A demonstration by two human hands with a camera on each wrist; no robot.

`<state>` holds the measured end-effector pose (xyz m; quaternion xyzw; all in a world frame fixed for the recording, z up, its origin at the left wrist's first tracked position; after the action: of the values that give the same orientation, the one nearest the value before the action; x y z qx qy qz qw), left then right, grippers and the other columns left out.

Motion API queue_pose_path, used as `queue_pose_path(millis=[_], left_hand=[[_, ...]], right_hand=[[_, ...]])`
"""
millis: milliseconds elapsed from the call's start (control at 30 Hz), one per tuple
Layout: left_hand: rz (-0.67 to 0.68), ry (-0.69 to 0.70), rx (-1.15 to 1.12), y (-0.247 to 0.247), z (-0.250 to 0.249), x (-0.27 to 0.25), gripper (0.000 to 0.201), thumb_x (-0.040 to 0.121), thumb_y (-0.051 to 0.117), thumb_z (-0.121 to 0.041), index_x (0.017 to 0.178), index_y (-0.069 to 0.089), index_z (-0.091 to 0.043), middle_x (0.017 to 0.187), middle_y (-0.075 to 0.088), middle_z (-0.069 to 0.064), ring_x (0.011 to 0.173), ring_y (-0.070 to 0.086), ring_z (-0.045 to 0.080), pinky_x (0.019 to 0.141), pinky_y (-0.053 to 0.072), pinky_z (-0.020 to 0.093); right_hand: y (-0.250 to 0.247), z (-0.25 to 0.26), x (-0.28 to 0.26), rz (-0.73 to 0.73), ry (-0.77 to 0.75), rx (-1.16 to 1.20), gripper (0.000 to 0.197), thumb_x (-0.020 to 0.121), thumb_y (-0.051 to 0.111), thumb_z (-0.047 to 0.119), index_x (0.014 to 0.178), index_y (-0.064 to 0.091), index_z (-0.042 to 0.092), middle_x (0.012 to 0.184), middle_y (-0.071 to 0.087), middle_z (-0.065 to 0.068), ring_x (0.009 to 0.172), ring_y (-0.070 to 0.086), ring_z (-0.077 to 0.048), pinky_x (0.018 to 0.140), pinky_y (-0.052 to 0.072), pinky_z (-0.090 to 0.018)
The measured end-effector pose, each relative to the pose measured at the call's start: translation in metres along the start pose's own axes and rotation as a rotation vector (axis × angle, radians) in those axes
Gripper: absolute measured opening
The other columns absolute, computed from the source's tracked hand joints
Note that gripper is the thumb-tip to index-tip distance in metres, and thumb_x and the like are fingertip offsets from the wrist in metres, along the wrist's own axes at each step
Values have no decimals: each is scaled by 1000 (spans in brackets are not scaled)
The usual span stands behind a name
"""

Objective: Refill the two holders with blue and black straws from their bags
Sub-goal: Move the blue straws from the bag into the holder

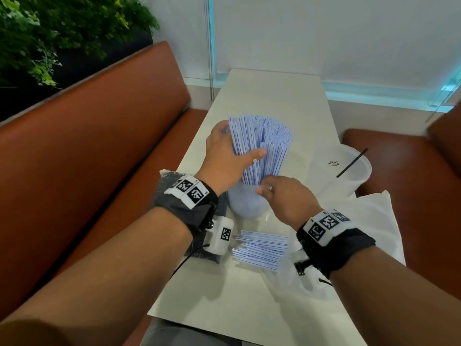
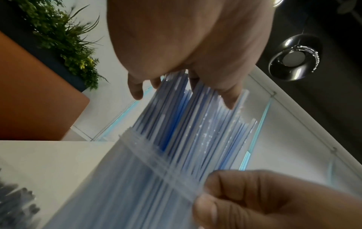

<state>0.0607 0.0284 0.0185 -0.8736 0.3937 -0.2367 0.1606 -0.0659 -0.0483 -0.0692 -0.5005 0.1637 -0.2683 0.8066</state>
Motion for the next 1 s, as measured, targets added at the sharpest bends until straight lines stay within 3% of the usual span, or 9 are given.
queue_pose_path(millis=[67, 200, 333, 400, 467, 533, 733, 867, 1000], left_hand=[[21, -22, -125, -7, 1, 5, 72, 73, 80, -59, 128, 58, -20, 140, 51, 11, 129, 53, 23, 109, 44, 47], [-131, 18, -166, -40, -14, 14, 96, 75, 55, -77, 150, 34, -20, 155, 35, 3, 142, 36, 12, 118, 34, 40], [-135, 256, 134, -43, -53, 15, 90, 90, 40, -73, 155, 28, -13, 161, 27, 7, 148, 25, 15, 122, 19, 30], [27, 318, 380, -14, -58, 10, 87, 94, 36, -72, 157, 27, -13, 166, 22, 8, 153, 17, 19, 123, 12, 31], [203, 352, 576, 20, -48, 0, 83, 98, 40, -67, 157, 27, -11, 165, 26, 9, 152, 21, 22, 124, 13, 36], [270, 392, 697, 36, -41, -8, 79, 99, 44, -61, 156, 30, -8, 161, 33, 10, 149, 28, 24, 123, 17, 38], [14, 468, 685, 16, -59, -7, 82, 99, 35, -65, 157, 28, -8, 165, 24, 10, 153, 18, 26, 124, 11, 44], [208, 428, 955, 51, -31, -8, 82, 97, 39, -65, 159, 21, -15, 166, 22, 5, 154, 15, 25, 124, 11, 47], [130, 418, 936, 42, -23, 6, 81, 90, 37, -77, 155, 31, -27, 163, 30, 2, 152, 21, 27, 120, 13, 58]], right_hand=[[0, -1, 0, 1, 5, 1, 26, 102, 47, 43, 94, 60, 22, 92, 65, -2, 87, 59, -27, 70, 47, -37], [1, -2, -1, 1, 10, 7, 25, 102, 46, 42, 97, 62, 23, 96, 65, -3, 90, 58, -27, 70, 45, -36], [1, -2, -1, 14, 23, 2, 25, 102, 46, 41, 98, 62, 23, 98, 66, -4, 92, 59, -27, 74, 48, -37], [1, -1, -1, 15, 23, -2, 26, 102, 45, 42, 99, 61, 23, 98, 66, -4, 92, 60, -27, 74, 49, -38], [0, 0, -1, 17, 27, -1, 27, 103, 44, 43, 105, 63, 23, 104, 68, -3, 95, 62, -27, 78, 51, -40], [0, 1, -1, 21, 33, 6, 29, 103, 44, 42, 113, 64, 23, 111, 69, -4, 99, 63, -28, 83, 52, -43], [1, -2, 0, -3, 41, 20, 23, 101, 46, 44, 103, 62, 28, 103, 68, -2, 94, 63, -28, 73, 49, -39], [4, -1, 0, 9, 21, -78, 21, 103, 47, 32, 111, 65, 25, 109, 68, -4, 96, 63, -29, 70, 41, -33], [3, 1, -2, 13, 11, -39, 25, 104, 47, 35, 112, 65, 20, 109, 67, -5, 97, 63, -29, 72, 45, -36]])
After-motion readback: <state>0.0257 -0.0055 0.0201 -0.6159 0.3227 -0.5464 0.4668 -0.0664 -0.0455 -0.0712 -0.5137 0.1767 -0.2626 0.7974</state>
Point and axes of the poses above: each hand's wrist, its own x-axis towards the middle knuckle, its own y-axis out of the palm, z = x × y, the point moved 10 cm from there along x, towards the middle knuckle
